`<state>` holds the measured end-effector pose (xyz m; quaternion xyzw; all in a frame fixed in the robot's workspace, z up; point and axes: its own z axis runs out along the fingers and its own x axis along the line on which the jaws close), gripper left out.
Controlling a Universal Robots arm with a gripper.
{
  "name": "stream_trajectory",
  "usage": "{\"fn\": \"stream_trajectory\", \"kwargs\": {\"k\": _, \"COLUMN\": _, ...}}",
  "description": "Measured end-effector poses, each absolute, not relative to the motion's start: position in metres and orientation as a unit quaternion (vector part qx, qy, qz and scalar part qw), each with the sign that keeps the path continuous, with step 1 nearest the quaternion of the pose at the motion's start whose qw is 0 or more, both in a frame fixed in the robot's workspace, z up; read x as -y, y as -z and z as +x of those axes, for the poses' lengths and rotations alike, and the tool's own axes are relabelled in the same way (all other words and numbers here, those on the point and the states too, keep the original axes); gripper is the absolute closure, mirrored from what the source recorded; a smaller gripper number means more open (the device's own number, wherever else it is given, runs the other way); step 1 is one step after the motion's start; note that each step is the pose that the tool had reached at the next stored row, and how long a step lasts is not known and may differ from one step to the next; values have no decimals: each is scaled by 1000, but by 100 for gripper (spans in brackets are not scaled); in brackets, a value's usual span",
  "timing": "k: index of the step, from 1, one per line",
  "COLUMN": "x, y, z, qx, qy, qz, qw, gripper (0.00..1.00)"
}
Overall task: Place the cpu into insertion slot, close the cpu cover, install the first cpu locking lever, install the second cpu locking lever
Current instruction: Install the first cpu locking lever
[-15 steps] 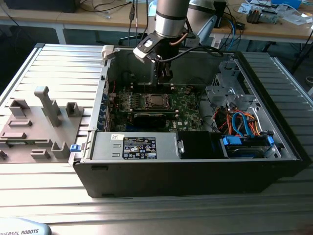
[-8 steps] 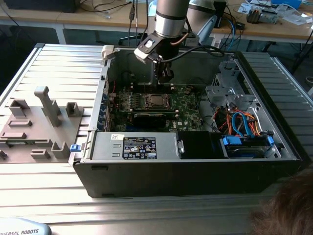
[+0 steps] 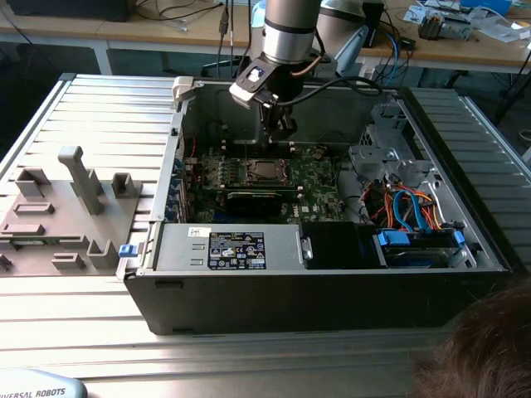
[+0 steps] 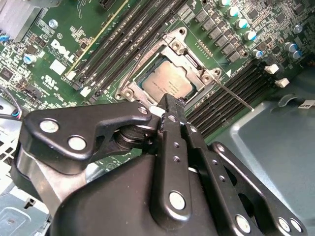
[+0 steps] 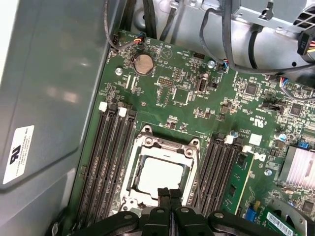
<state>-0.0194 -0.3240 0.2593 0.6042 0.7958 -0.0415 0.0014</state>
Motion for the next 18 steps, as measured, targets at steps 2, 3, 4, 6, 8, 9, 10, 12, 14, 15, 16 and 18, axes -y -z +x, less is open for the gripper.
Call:
{"fn": "stream_trajectory", "kwargs": {"k": 2, "x": 324, "y": -259, "z": -19, "qx": -799, "qy": 41, "qz": 600, "qw": 2, "gripper": 89}}
{"fn": "stream_trajectory", "kwargs": {"k": 3, "x": 324, "y": -259, "z": -19, "qx": -801, "qy": 41, "qz": 597, "qw": 2, "gripper": 89}}
{"fn": "stream_trajectory", "kwargs": {"k": 4, "x": 324, "y": -259, "z": -19, "qx": -803, "qy": 42, "qz": 594, "qw": 2, "gripper": 89}}
{"fn": "stream_trajectory", "kwargs": {"k": 6, "x": 324, "y": -259, "z": -19, "qx": -806, "qy": 41, "qz": 591, "qw": 2, "gripper": 89}}
{"fn": "stream_trajectory", "kwargs": {"k": 8, "x": 324, "y": -259, "z": -19, "qx": -809, "qy": 41, "qz": 587, "qw": 2, "gripper": 89}}
{"fn": "stream_trajectory", "kwargs": {"k": 9, "x": 324, "y": -259, "z": -19, "qx": -810, "qy": 41, "qz": 585, "qw": 2, "gripper": 89}}
{"fn": "stream_trajectory", "kwargs": {"k": 10, "x": 324, "y": -259, "z": -19, "qx": -812, "qy": 41, "qz": 582, "qw": 3, "gripper": 89}}
{"fn": "stream_trajectory", "kwargs": {"k": 12, "x": 324, "y": -259, "z": -19, "qx": -814, "qy": 41, "qz": 579, "qw": 3, "gripper": 89}}
{"fn": "stream_trajectory", "kwargs": {"k": 14, "x": 324, "y": -259, "z": -19, "qx": -817, "qy": 41, "qz": 575, "qw": 3, "gripper": 89}}
{"fn": "stream_trajectory", "kwargs": {"k": 15, "x": 324, "y": -259, "z": -19, "qx": -819, "qy": 41, "qz": 573, "qw": 3, "gripper": 89}}
{"fn": "stream_trajectory", "kwargs": {"k": 16, "x": 324, "y": -259, "z": -19, "qx": -820, "qy": 41, "qz": 571, "qw": 3, "gripper": 89}}
{"fn": "stream_trajectory", "kwargs": {"k": 18, "x": 324, "y": -259, "z": -19, "qx": -821, "qy": 41, "qz": 569, "qw": 3, "gripper": 89}}
